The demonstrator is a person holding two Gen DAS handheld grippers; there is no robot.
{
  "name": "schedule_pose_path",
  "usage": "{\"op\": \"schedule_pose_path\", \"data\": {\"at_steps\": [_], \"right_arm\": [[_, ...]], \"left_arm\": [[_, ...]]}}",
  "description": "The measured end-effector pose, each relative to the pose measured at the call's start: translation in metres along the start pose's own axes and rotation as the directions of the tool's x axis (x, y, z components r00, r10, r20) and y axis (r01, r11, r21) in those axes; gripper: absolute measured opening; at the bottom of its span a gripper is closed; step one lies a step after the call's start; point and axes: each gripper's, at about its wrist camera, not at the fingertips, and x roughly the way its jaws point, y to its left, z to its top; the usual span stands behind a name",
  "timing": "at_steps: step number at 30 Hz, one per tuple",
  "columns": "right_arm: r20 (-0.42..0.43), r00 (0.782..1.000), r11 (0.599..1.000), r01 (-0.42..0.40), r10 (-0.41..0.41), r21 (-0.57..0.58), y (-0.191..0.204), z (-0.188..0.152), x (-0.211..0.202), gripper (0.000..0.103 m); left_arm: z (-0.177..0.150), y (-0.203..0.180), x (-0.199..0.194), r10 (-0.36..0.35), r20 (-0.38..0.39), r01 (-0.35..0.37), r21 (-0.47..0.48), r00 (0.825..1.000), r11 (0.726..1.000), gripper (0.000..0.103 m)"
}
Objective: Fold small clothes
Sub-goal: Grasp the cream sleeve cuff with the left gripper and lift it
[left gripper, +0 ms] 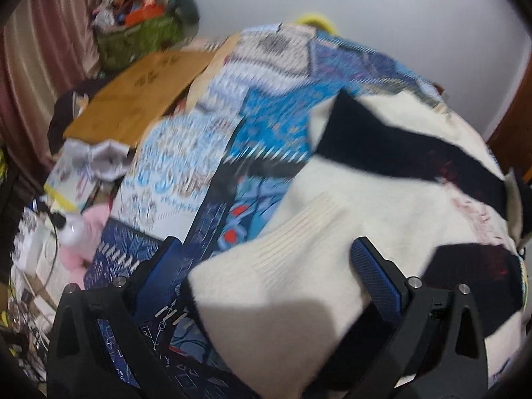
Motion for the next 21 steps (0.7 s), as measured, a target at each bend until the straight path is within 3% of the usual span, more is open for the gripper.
{"op": "schedule_pose_path", "data": {"at_steps": [4,6,8,10,15,21], "right_arm": [[-0.038,0.999,1.0,-0.019,0.019,-0.002,0.001,-0.005,0.01,0.069],[-0.053,0.998,0.999,-0.038,0.038,0.0,0.001,-0.007,0.012,0.069],[-0.055,0.997,0.999,-0.045,0.045,-0.003,0.001,-0.004,0.014,0.069],[-0.051,0.997,0.998,-0.055,0.055,-0.004,0.002,-0.003,0.013,0.069],[-0.041,0.996,0.997,-0.073,0.073,0.0,-0.004,0.003,0.014,0.069],[-0.046,0.996,0.997,-0.073,0.073,0.0,-0.016,0.005,0.017,0.069]], "left_arm": [[-0.006,0.015,0.01,-0.069,-0.025,0.067,-0.072,0.997,0.995,0.085],[-0.008,0.014,0.013,-0.1,-0.041,0.097,-0.085,0.994,0.992,0.058],[-0.01,0.012,0.016,-0.135,-0.052,0.131,-0.082,0.989,0.988,0.042],[-0.008,0.005,0.012,-0.145,-0.051,0.142,-0.051,0.988,0.989,0.018],[0.011,-0.005,-0.001,-0.148,-0.044,0.147,-0.009,0.988,0.989,0.006],[0.068,-0.03,-0.047,-0.182,0.091,0.177,0.061,0.979,0.982,0.006]]}}
